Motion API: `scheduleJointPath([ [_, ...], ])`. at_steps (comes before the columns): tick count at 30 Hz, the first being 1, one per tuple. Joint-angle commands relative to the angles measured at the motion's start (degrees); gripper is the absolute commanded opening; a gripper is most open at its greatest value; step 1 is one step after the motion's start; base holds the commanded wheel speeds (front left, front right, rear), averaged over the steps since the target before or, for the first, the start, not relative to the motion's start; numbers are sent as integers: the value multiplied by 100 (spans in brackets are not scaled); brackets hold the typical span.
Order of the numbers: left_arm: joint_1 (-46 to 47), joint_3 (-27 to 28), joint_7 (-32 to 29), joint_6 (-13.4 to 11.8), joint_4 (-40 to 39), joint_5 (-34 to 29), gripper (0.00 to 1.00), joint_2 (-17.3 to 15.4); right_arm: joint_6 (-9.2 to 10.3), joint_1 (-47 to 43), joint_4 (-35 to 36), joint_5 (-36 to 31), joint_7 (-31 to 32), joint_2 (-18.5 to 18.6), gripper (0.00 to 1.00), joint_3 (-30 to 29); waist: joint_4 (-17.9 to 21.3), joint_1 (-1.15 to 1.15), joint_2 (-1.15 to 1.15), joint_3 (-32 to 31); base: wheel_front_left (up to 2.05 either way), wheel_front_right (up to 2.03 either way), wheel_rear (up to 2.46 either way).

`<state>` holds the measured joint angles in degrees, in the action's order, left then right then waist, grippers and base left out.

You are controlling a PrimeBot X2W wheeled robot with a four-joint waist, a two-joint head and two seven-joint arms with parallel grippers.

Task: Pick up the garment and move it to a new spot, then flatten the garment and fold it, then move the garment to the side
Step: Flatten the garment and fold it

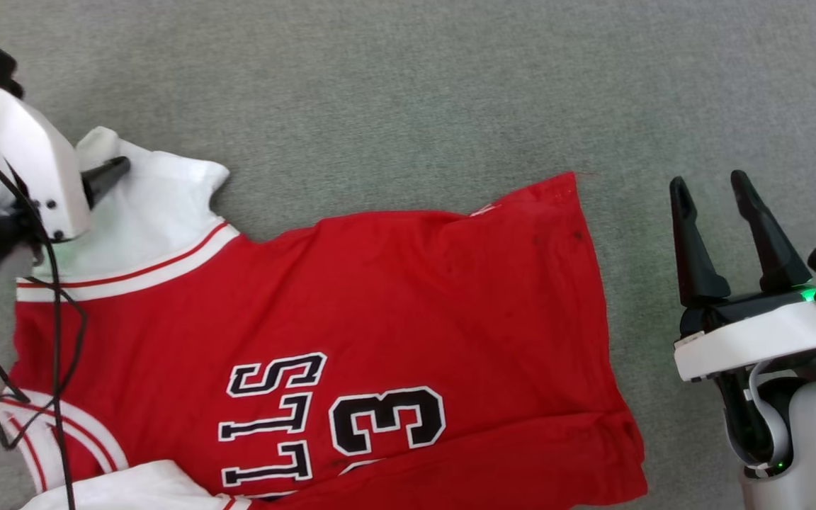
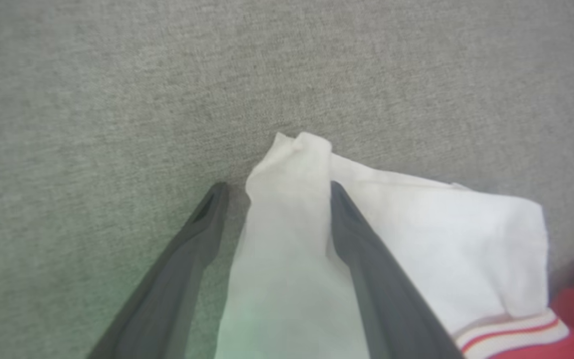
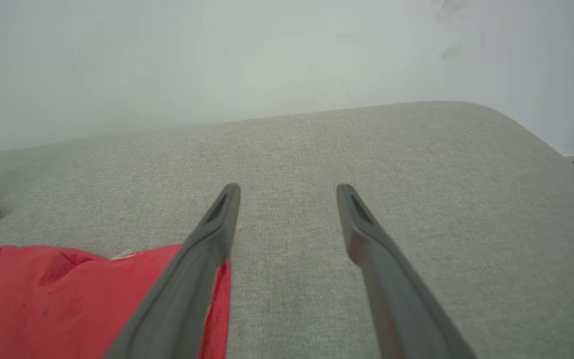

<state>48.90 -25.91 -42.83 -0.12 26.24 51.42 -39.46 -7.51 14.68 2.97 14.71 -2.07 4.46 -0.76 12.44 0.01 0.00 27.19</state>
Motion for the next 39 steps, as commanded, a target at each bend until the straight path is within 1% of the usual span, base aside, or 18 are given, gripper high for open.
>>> scheduleJointPath([
  [1,-152,-160,-339,-87,181,34,100,9,5,81,-49,34,-50,-42,100,22,94,-1,0,82,0,0,0],
  [2,-181,-232,-589,-152,229,45,100,-24,6,79,-80,53,-50,-48,100,25,119,-1,0,98,0,0,0],
  [3,-209,-271,-837,-210,267,100,97,-32,6,75,-109,89,-40,-53,100,30,141,-1,0,121,0,0,0],
  [4,-245,-289,-969,-238,261,149,35,-19,5,79,-143,127,-31,-60,100,28,156,-1,0,134,0,0,0],
  [5,-245,-302,-1069,-281,248,176,0,-13,5,90,-177,179,-11,-61,100,29,169,-1,0,144,0,0,0],
  [6,-248,-324,-1136,-296,227,183,0,-20,5,105,-211,259,19,-58,100,42,179,-1,0,150,0,0,0],
  [8,-252,-320,-1049,-311,145,158,0,10,5,158,-289,432,121,28,100,66,184,-1,0,138,0,0,0],
  [12,-168,-228,-690,-299,45,91,0,64,5,308,-576,923,642,250,100,122,123,-1,0,-1,0,0,0],
  [16,-56,-224,-250,-156,-97,-33,0,153,5,554,-984,1414,1637,661,100,263,-53,-1,0,-246,0,0,0],
  [20,54,-296,60,-59,-282,-172,0,296,5,815,-1194,1806,2580,1034,100,447,-347,-1,0,-448,0,0,0],
  [25,156,-396,405,-13,-503,-368,0,434,5,1179,-1332,2077,3464,1365,100,760,-693,-1,0,-562,0,0,0],
  [27,147,-440,461,-7,-585,-407,0,487,5,1366,-1403,2104,3692,1477,100,880,-806,-1,0,-558,0,0,0],
  [32,147,-472,579,10,-758,-439,0,527,5,1813,-1773,2156,4219,1630,100,1274,-1016,-1,0,-458,0,0,0],
  [35,98,-476,642,17,-830,-450,0,538,5,1971,-2211,2213,4567,1615,100,1496,-1080,-1,0,-397,0,0,0],
  [36,98,-476,642,17,-830,-450,0,538,5,1971,-2211,2213,4567,1615,100,1496,-1080,-1,0,-397,0,0,0],
  [39,54,-478,699,23,-864,-426,0,560,5,1982,-2694,2217,4964,1604,100,1882,-1147,-1,0,-349,0,0,0],
])
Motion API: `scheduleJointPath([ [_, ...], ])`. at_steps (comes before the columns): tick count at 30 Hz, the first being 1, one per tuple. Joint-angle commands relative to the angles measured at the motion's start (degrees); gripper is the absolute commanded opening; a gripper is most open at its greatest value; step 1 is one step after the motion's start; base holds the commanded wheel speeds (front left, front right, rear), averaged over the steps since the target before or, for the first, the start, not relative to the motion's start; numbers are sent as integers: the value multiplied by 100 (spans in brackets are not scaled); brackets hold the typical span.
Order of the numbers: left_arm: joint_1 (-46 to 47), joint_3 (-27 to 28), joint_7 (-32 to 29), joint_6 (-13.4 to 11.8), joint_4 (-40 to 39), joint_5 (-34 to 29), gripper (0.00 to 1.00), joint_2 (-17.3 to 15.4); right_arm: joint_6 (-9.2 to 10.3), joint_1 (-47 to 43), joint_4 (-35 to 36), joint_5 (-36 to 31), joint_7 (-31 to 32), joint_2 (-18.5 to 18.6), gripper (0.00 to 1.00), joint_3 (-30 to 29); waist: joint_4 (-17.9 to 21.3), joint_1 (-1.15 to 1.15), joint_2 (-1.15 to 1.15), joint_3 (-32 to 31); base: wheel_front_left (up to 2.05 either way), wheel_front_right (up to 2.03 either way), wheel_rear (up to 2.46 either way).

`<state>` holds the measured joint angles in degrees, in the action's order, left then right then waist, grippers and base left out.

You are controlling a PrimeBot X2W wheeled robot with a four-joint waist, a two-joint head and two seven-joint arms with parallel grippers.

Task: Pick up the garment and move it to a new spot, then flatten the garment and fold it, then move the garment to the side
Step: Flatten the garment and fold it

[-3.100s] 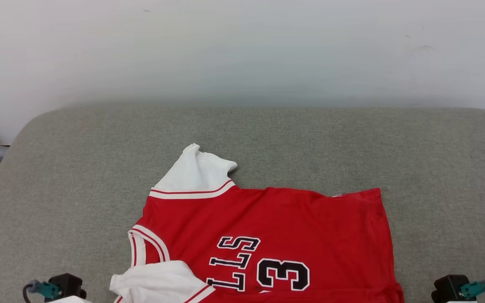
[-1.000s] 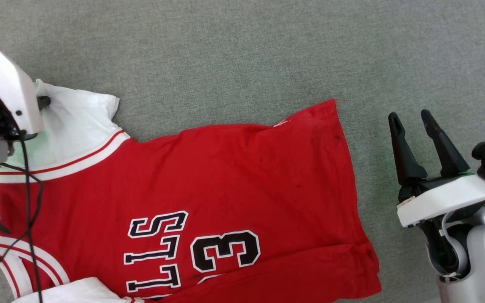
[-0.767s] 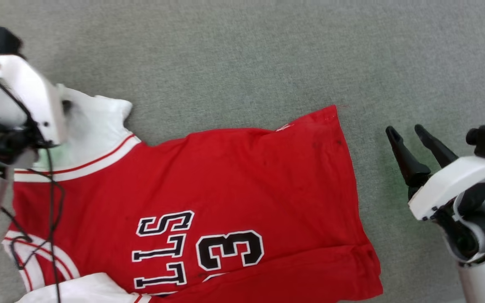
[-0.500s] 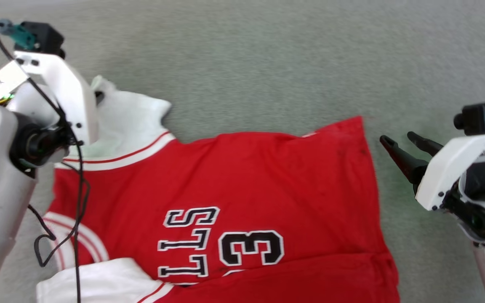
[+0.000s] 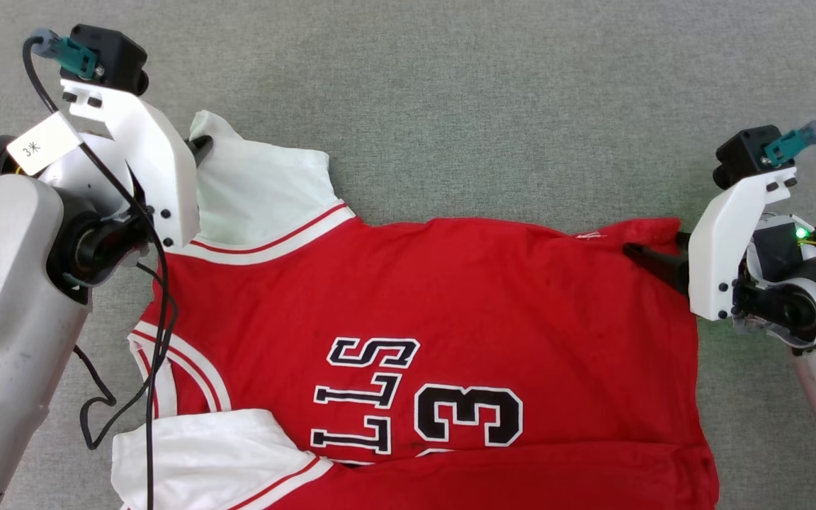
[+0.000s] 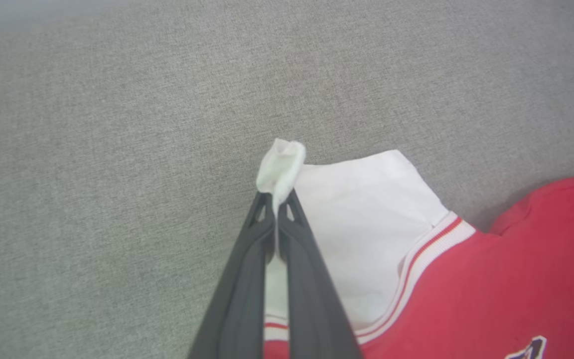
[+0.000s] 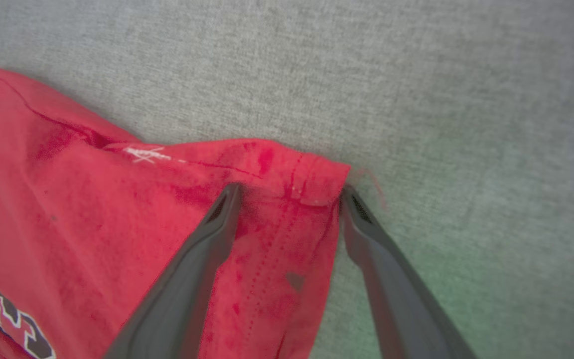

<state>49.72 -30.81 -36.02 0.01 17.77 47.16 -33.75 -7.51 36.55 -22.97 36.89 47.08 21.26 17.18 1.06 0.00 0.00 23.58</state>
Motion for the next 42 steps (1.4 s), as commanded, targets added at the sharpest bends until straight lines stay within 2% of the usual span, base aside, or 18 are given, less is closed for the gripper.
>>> scheduleJointPath([
  [1,-44,16,49,16,-9,10,0,-9,5,-225,-265,20,178,-92,100,194,-25,0,0,22,0,0,0],
  [2,-54,30,75,5,0,11,0,-3,5,-229,-375,43,245,-103,93,290,-37,0,0,30,0,0,0],
  [3,-71,34,102,6,13,16,0,2,5,-226,-451,84,240,-131,39,349,-50,0,0,37,0,0,0],
  [4,-94,32,124,21,22,24,0,9,4,-194,-526,125,240,-150,0,393,-61,0,0,38,0,0,0],
  [7,-153,63,239,27,75,55,0,39,3,-42,-603,213,92,-129,0,382,-89,0,0,-15,0,0,0],
  [12,-440,166,576,30,165,162,0,32,6,261,-431,404,-423,93,0,7,-109,0,0,-337,0,0,0],
  [16,-837,318,889,-7,142,303,0,-3,6,-15,-289,437,-631,198,0,-115,-132,0,0,-662,0,0,0],
  [20,-1433,555,1289,-224,23,468,0,-10,6,-504,-51,342,-882,262,0,-321,-183,0,0,-975,0,0,0],
  [32,-3959,1027,2047,-896,-890,1022,0,-100,6,-2711,1020,-164,-1387,-164,0,-977,-254,0,0,-1672,0,0,0],
  [37,-4873,1073,2103,-1135,-1220,1246,0,-58,6,-3422,1166,-239,-1479,-420,0,-1348,-303,0,0,-1809,0,0,0],
  [42,-5387,1032,2200,-1262,-1200,1369,0,119,7,-3944,1157,-287,-1564,-645,0,-1589,-330,0,0,-1896,0,0,0],
])
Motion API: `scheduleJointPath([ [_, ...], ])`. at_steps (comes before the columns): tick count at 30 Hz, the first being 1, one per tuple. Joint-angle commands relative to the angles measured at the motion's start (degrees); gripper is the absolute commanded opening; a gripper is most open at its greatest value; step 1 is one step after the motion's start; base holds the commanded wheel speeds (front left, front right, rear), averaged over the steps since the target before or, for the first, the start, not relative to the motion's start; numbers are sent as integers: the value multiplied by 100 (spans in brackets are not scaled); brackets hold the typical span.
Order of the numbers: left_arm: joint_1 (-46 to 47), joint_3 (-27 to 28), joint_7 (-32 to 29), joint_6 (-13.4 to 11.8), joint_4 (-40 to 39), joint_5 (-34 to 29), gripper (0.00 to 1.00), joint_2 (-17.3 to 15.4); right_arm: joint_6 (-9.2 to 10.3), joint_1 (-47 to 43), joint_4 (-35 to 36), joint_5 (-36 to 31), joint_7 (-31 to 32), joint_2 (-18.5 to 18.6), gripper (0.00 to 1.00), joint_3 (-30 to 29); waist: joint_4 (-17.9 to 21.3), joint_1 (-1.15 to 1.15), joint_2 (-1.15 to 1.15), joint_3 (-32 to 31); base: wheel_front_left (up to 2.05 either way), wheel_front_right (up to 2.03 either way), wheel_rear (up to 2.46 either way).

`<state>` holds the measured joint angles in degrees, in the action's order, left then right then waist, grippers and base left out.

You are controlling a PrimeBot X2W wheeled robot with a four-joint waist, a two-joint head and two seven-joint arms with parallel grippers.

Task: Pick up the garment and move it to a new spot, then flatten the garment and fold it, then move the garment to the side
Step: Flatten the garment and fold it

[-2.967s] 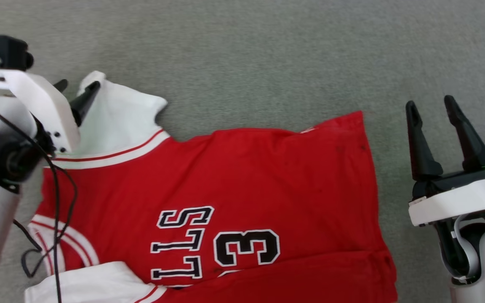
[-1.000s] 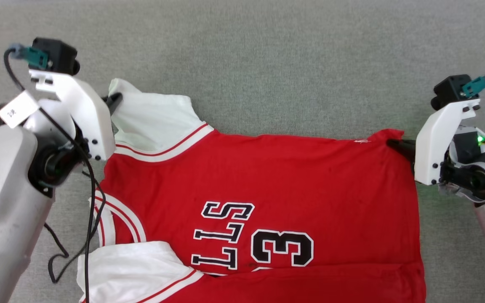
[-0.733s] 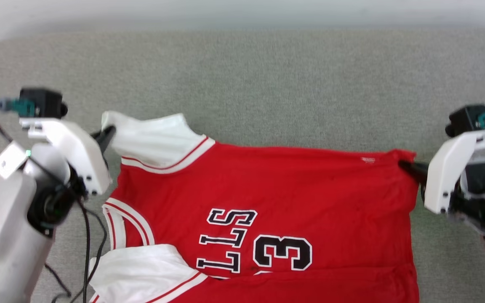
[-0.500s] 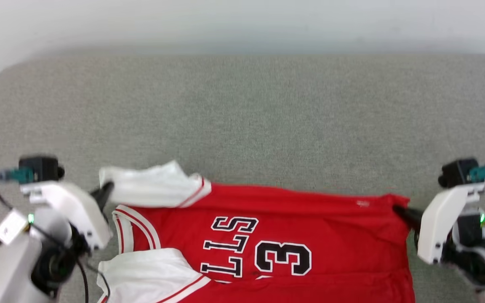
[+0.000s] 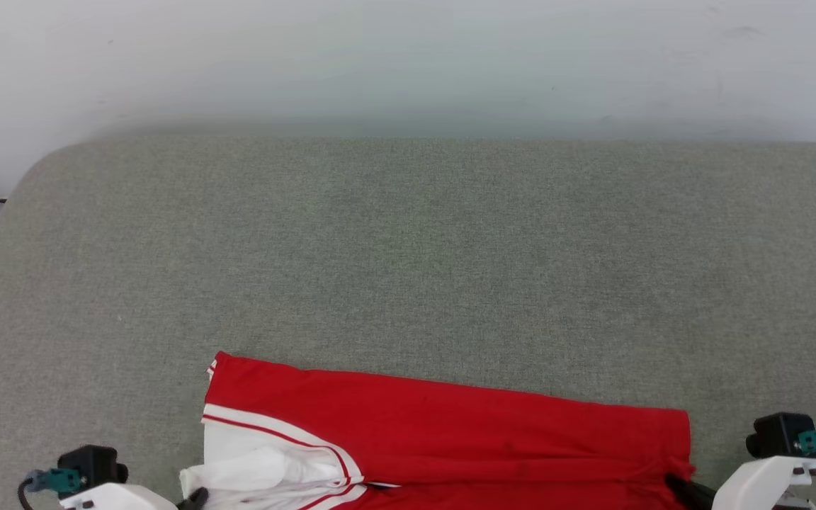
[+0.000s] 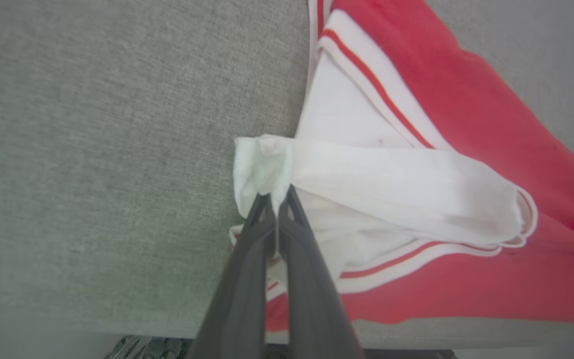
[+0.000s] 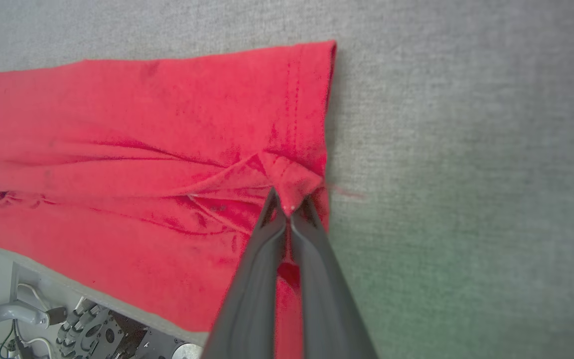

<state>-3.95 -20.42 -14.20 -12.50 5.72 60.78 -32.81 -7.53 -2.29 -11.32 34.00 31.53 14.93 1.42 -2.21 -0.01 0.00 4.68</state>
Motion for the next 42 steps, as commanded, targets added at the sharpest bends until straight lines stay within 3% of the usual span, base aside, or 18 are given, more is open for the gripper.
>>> scheduleJointPath([
  [1,-75,-45,13,-1,48,39,0,81,9,-150,-24,-11,-25,-68,0,-34,-6,1,0,-15,0,0,0],
  [3,-117,-71,71,16,176,40,0,178,9,-314,-72,-36,-13,-192,0,-7,4,1,0,-26,0,0,0],
  [4,-96,-88,113,27,258,28,0,226,9,-359,-81,-60,-47,-242,28,7,11,1,0,-27,0,0,0],
  [5,-56,-98,148,24,349,28,0,294,9,-420,-91,-66,-80,-301,83,-7,14,1,0,-28,0,0,0],
  [6,-16,-117,183,32,425,19,30,351,9,-458,-89,-65,-114,-348,100,-8,18,1,0,-28,0,0,0],
  [7,23,-135,216,55,508,7,100,400,9,-474,-61,-96,-202,-386,100,-16,24,1,0,-33,0,0,0],
  [14,352,53,1030,316,621,-214,100,552,7,-525,455,-293,-883,-492,100,-152,72,1,0,-135,0,0,0],
  [18,521,123,1552,427,467,-523,100,475,7,-593,806,-352,-968,-437,100,-299,96,1,0,-217,0,0,0],
  [23,710,-50,2133,329,88,-1292,100,286,7,-640,980,-429,-559,-303,100,-694,101,1,0,-290,0,0,0],
  [28,935,-155,2780,231,-275,-2028,100,384,7,-577,1094,-462,174,-216,100,-980,-30,1,0,-175,0,0,0],
  [42,980,81,2947,204,-1021,-2940,100,776,7,-296,570,-460,587,-503,100,-544,-396,1,0,395,0,0,0],
])
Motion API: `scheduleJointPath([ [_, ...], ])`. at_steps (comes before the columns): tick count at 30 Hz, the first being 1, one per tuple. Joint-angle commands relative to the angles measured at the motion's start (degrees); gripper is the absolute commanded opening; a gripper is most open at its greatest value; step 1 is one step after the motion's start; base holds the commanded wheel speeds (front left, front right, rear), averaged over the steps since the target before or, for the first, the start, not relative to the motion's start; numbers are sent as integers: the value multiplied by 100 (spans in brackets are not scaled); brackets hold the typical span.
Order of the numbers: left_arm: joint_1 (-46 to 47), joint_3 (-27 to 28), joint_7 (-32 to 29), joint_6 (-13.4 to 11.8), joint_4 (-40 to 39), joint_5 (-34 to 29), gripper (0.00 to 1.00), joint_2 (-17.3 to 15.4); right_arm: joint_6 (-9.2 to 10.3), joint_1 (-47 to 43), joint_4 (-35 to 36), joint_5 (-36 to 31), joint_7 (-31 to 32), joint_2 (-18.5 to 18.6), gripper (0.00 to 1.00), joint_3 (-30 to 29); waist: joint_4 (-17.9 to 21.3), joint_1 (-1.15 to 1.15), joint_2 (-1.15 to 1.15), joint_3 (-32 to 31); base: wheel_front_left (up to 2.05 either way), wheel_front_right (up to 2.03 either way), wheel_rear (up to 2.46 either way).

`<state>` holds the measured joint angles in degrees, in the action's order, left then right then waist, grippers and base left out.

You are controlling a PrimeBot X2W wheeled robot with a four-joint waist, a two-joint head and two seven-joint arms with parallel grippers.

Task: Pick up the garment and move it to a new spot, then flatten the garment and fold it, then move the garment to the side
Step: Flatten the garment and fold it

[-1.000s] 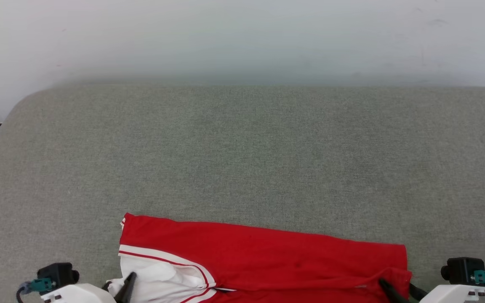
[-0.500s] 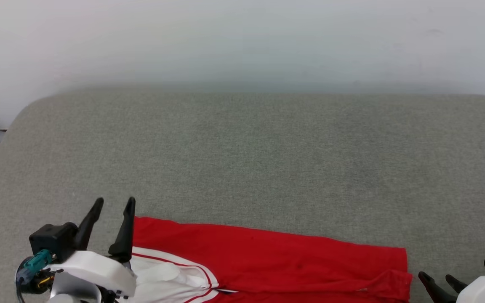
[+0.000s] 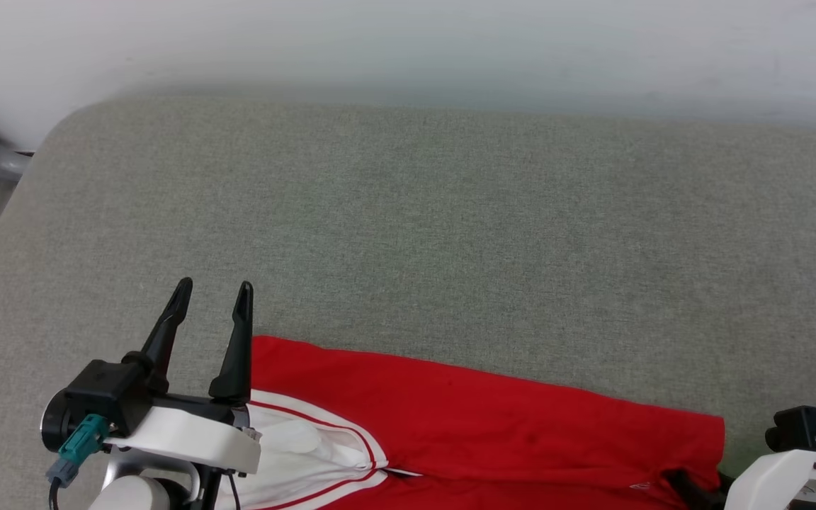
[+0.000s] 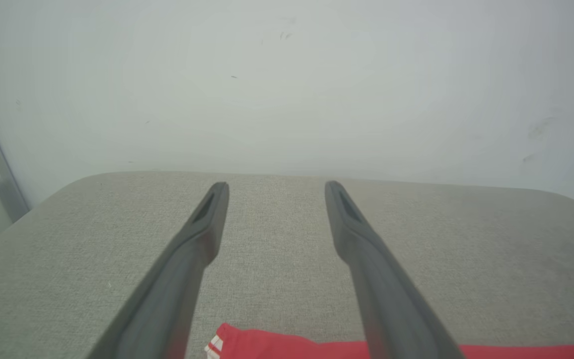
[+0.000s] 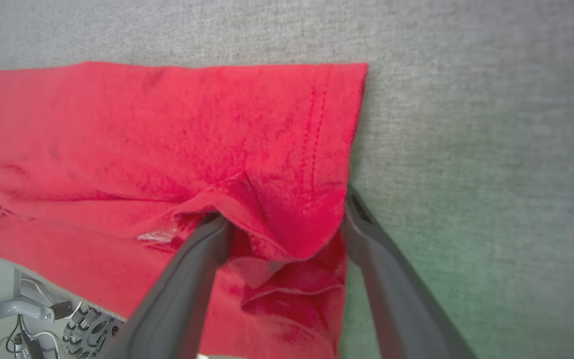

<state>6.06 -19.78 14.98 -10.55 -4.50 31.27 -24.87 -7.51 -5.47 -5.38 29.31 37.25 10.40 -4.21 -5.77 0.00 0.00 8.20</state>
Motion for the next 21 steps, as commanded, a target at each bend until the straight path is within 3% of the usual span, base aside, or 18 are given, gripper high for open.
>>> scheduleJointPath([
  [1,-13,29,25,24,-29,-33,100,2,5,41,-116,29,46,-67,100,86,-60,0,0,80,0,0,0],
  [4,-25,37,26,48,-24,-100,100,64,3,-35,-420,138,328,-163,100,287,-100,0,0,151,0,0,0],
  [5,-41,25,26,59,10,-107,100,78,3,-66,-511,183,445,-203,31,340,-108,0,0,165,0,0,0],
  [6,-35,25,27,74,20,-122,100,92,2,-83,-552,223,488,-227,3,390,-114,0,0,174,0,0,0],
  [10,-57,55,27,110,64,-119,100,145,-2,-42,-486,224,393,-256,0,372,-91,0,0,142,0,0,0],
  [21,-286,59,-33,22,151,-179,100,54,5,156,112,287,261,148,0,-46,199,0,0,-411,0,0,0],
])
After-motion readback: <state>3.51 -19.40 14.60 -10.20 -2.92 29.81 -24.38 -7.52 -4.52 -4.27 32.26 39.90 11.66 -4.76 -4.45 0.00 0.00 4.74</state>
